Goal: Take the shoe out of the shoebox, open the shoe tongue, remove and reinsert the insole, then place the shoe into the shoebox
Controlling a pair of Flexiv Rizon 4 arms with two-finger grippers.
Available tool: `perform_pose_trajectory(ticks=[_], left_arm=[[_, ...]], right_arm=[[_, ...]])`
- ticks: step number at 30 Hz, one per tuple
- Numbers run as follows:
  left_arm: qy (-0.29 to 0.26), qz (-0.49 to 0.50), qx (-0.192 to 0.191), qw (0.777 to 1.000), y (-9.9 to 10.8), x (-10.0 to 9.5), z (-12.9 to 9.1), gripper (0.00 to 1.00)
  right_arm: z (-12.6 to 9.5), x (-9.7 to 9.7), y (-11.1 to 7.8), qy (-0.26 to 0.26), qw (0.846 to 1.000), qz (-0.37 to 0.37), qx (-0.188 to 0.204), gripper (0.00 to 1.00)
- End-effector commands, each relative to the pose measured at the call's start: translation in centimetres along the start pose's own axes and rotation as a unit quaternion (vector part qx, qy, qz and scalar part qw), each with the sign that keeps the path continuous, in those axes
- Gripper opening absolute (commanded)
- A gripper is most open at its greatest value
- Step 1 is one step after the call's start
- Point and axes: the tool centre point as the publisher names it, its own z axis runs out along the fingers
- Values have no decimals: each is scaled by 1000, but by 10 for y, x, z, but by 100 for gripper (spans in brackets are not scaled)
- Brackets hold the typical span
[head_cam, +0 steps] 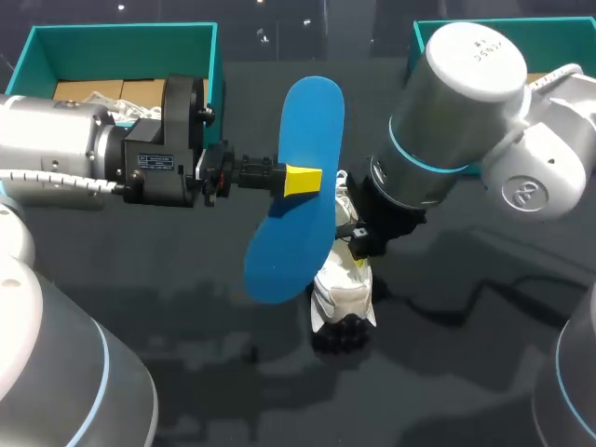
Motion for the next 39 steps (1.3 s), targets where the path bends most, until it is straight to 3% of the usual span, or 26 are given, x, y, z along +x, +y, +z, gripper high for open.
perform_pose_trajectory(ticks=[1, 39], left_arm=[[0, 0, 1, 1000, 1, -1, 2, 0], [0, 0, 1, 1000, 1, -1, 2, 0]], right_arm=[[3, -5, -6, 6, 1000, 7, -26, 0], [45, -16, -5, 30, 999, 40, -3, 0]])
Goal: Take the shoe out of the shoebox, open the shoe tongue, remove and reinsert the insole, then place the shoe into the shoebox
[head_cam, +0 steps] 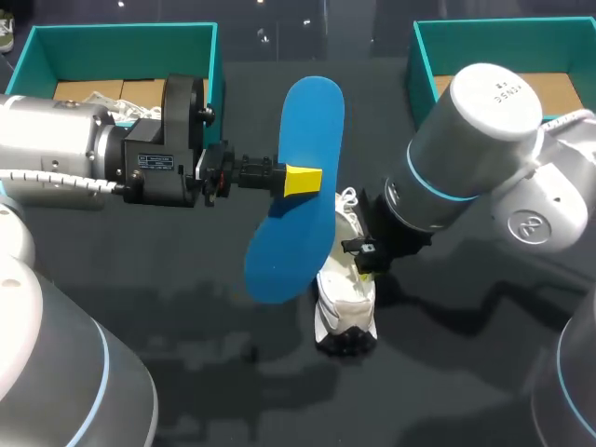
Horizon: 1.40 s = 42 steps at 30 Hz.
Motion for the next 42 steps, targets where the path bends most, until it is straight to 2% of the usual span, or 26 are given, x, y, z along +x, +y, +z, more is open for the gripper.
perform_pose_trajectory(ticks=[1, 10, 11, 12, 14, 20, 23, 24, 25, 26, 30, 33, 34, 42], left_arm=[[0, 0, 1, 1000, 1, -1, 2, 0], [0, 0, 1, 1000, 1, -1, 2, 0], [0, 0, 1, 1000, 1, -1, 2, 0], [0, 0, 1, 1000, 1, -1, 2, 0], [0, 0, 1, 1000, 1, -1, 2, 0], [0, 0, 1, 1000, 1, -1, 2, 0], [0, 0, 1, 1000, 1, -1, 2, 0], [0, 0, 1, 1000, 1, -1, 2, 0], [0, 0, 1, 1000, 1, -1, 2, 0], [0, 0, 1, 1000, 1, -1, 2, 0], [0, 0, 1, 1000, 1, -1, 2, 0], [0, 0, 1, 1000, 1, -1, 2, 0], [0, 0, 1, 1000, 1, -1, 2, 0], [0, 0, 1, 1000, 1, -1, 2, 0]], right_arm=[[7, 0, 2, 5, 1000, 1, 3, 0], [15, 0, 1, 14, 1000, 11, 10, 0], [15, 1, 1, 14, 1000, 13, 10, 6], [15, 1, 1, 14, 1000, 15, 11, 17], [14, 2, 2, 13, 1000, 17, 12, 25], [13, 7, 2, 15, 1000, 21, 11, 35], [8, 10, 1, 18, 1000, 23, 8, 54], [6, 10, 1, 20, 1000, 24, 5, 76], [2, 11, 1, 24, 999, 25, 2, 90], [-3, 12, 0, 28, 999, 24, -2, 100], [-23, 12, -1, 53, 998, 36, -13, 100], [-44, 9, 0, 116, 993, 18, -19, 100], [-51, 10, 1, 119, 993, 11, -17, 100], [-51, 10, 1, 119, 993, 11, -17, 100]])
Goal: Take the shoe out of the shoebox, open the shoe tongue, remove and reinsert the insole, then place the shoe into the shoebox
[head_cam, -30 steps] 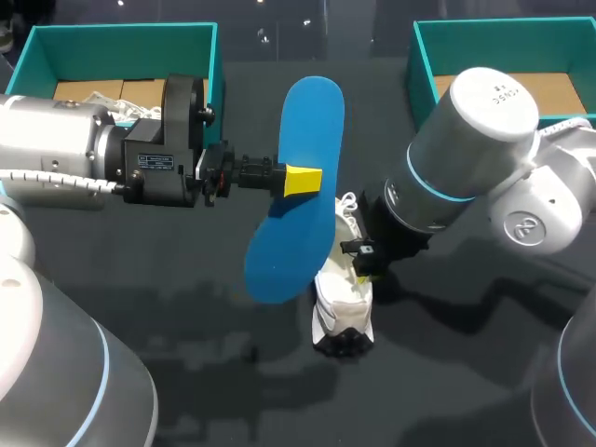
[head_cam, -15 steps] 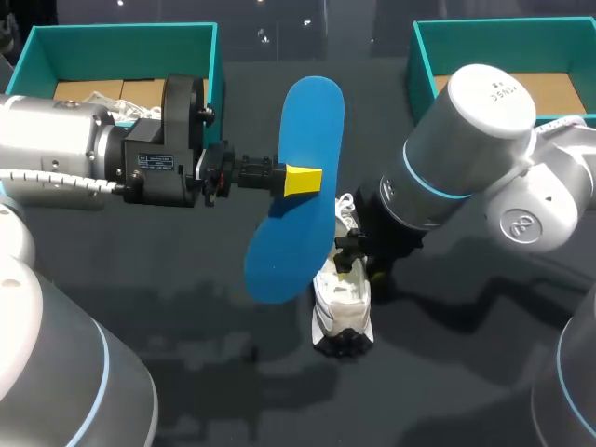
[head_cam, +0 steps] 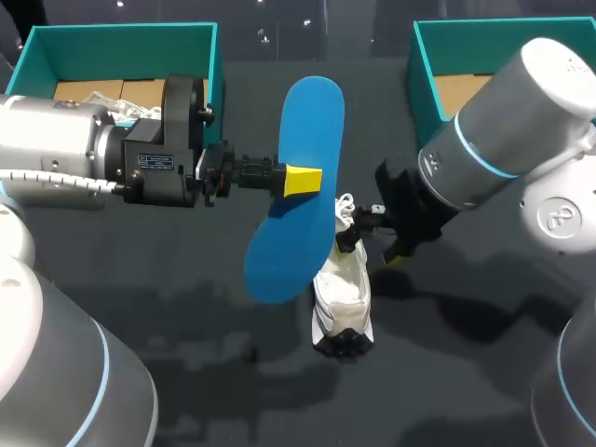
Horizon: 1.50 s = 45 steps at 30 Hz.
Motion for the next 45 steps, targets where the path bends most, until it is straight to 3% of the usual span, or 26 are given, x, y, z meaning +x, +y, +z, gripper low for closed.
perform_pose_trajectory(ticks=[1, 4, 6, 11, 13, 15, 16, 27, 45], left_arm=[[0, 0, 1, 1000, 1, -1, 2, 0], [0, 0, 1, 1000, 1, -1, 2, 0], [0, 0, 1, 1000, 1, -1, 2, 0], [0, 0, 1, 1000, 1, -1, 2, 0], [0, 0, 1, 1000, 1, -1, 2, 0], [0, 0, 1, 1000, 1, -1, 2, 0], [0, 0, 1, 1000, 1, -1, 2, 0], [0, 0, 1, 1000, 1, -1, 2, 0], [0, 0, 1, 1000, 1, -1, 2, 0]], right_arm=[[-8, -5, -7, 13, 1000, 0, -5, 100], [-8, -5, -7, 13, 1000, 0, -5, 100], [-11, -2, -8, 58, 998, -9, -6, 100], [-47, 10, -5, 75, 997, 8, -16, 100], [-60, 16, -5, 103, 994, 34, -20, 100], [-73, 24, -5, 167, 985, 37, -27, 100], [-78, 33, -5, 156, 987, 28, -21, 100], [-78, 33, -5, 156, 987, 28, -21, 100], [-126, 61, 22, 289, 955, 39, -50, 100]])
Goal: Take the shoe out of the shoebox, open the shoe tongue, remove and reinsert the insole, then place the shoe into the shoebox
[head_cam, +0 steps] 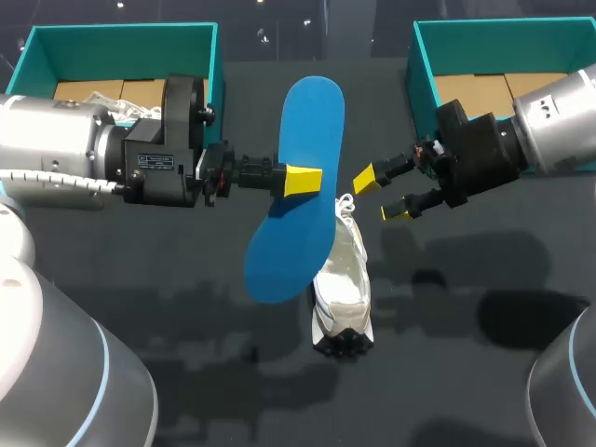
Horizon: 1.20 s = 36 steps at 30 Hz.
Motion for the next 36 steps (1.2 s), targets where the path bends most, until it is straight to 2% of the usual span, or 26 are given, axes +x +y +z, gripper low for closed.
perform_pose_trajectory(ticks=[1, 3, 10, 15, 20, 23, 26, 27, 29, 36], left_arm=[[0, 0, 1, 1000, 1, -1, 2, 0], [0, 0, 1, 1000, 1, -1, 2, 0], [2, 8, 4, 1000, 0, -1, 2, 0], [0, 78, 21, 997, -3, -6, 0, 0], [-9, 169, 33, 985, -4, -19, 1, 0], [-11, 235, 38, 971, -4, -27, 1, 0], [-13, 327, 42, 944, -2, -34, 1, 0], [-15, 361, 42, 931, -2, -36, 1, 0], [-28, 475, 44, 878, 3, -45, 2, 0], [-28, 475, 44, 878, 3, -45, 2, 0]], right_arm=[[-9, 7, 2, 38, 999, 15, -2, 100], [-9, 11, 4, 33, 999, 26, 12, 100], [-9, 11, 4, 33, 999, 26, 12, 100], [-11, 15, 7, 42, 999, 31, 11, 100], [-18, 26, 13, 80, 996, 45, 4, 100], [-23, 33, 16, 92, 995, 49, 4, 100], [-26, 39, 18, 106, 993, 45, 5, 100], [-27, 40, 19, 111, 993, 45, 3, 100], [-30, 40, 22, 130, 990, 47, 1, 100], [-31, 39, 23, 131, 990, 48, -1, 100]])
